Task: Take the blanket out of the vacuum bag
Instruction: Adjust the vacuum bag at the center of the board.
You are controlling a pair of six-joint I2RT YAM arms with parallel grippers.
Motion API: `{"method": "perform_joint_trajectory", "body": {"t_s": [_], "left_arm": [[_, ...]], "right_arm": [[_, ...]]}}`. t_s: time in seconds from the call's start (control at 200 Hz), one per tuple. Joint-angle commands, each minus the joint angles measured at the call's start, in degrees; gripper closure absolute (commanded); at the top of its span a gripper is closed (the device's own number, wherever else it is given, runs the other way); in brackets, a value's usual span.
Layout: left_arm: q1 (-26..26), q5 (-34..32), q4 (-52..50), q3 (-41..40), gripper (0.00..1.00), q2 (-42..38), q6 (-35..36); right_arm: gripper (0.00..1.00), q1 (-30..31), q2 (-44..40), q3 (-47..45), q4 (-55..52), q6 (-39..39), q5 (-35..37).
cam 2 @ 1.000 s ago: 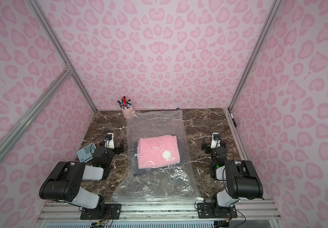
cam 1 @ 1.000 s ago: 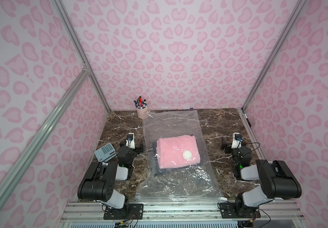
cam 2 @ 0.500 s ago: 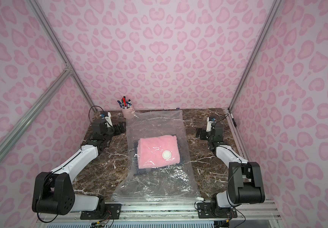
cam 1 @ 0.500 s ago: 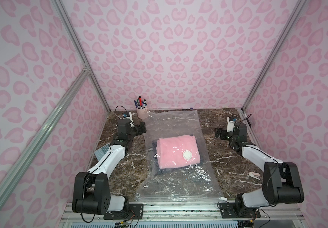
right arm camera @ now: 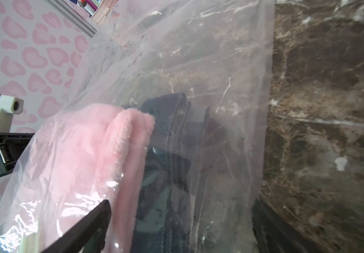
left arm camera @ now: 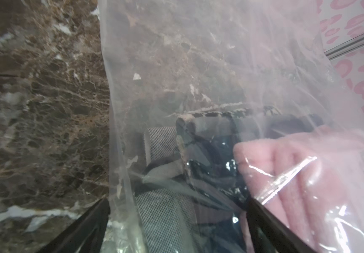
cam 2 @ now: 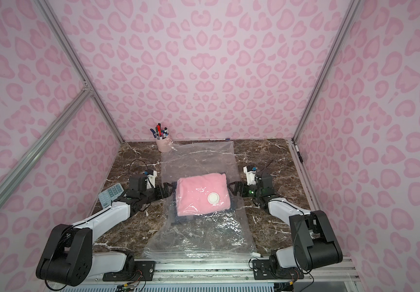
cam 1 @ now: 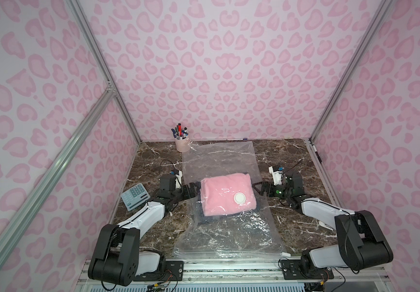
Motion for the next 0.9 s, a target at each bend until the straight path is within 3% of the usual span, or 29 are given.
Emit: {"method": "perform_joint_trajectory", "body": {"t_s": [0.0,0.05,0.105,0.24,0.37,0.675,0.895], "left_arm": [[0.0,1.1,7.5,-0.5,0.07,1.1,-0.5],[-0.1,1.6,7.9,-0.2,0.17,2.1,0.2],[-0.2,3.0,8.7,-0.2,0.34,3.0,0.3],[-0.5,5.8,11.5,-1.9,0.95,3.3,-1.2],[-0.8,5.9,11.1,-3.2,0.96,1.2,-0.9],[-5.0,3.0,0.7,-9.5,0.95,-14.0,-5.6],[-8.3,-3.0,-9.9,-16.9,0.96,-32.0,-15.4]], "right_arm": [[0.0,0.3,1.3,-1.2,6.6,2.8,-2.9],[0.02,0.6,2.5,-1.3,7.4,3.0,-3.4],[0.12,0.8,3.6,-1.4,8.6,3.4,-4.4],[0.64,1.3,5.7,-1.2,11.4,4.7,-6.8],[1.0,1.7,6.8,0.2,9.5,3.5,-6.8],[1.0,1.3,9.0,12.3,-3.4,-5.4,-2.9],[1.0,1.6,23.8,29.0,-4.4,-6.9,-11.8]]}}
